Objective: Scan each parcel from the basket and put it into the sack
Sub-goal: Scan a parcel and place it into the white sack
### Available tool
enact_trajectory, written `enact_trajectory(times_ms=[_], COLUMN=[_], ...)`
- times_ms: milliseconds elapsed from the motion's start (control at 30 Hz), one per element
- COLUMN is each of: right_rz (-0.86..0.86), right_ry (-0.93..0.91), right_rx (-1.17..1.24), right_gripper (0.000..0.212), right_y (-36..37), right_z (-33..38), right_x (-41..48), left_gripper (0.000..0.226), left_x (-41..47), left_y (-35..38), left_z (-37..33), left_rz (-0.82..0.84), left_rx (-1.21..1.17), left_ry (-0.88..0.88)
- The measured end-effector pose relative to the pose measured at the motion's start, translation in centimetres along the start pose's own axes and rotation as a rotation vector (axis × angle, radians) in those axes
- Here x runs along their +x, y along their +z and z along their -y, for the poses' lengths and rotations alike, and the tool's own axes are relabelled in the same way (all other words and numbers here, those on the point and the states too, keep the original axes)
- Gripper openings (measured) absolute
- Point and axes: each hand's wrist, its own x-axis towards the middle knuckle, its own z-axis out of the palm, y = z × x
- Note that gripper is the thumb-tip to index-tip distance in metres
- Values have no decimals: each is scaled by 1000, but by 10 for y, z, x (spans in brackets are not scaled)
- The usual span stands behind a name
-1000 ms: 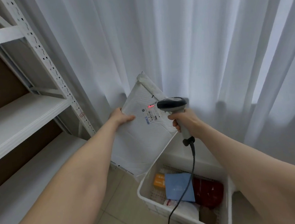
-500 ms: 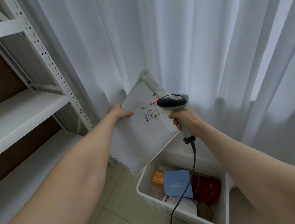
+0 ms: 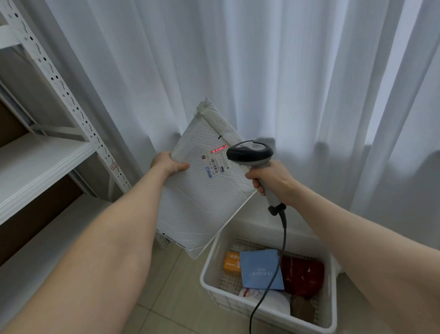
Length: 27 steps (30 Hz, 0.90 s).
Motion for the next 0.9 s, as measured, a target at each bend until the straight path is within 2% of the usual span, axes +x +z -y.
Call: enact_trajectory(times_ms=[100,267,900], right_rz=[0,-19,-14], right_ry=[-5,-17,-27], right_rx=[2,-5,-25], right_gripper=[8,19,18], right_y=[2,5,23], right_z=[1,2,5], right_x=[-3,-4,-5], left_gripper=[47,49,49], left_x=[1,4,13], left_y=[-1,-3,-8], left_z=[2,6,21], left_rz=[-4,-23,-27], left_rx=[-2,1,-48], left_ry=[-5,-12,-34])
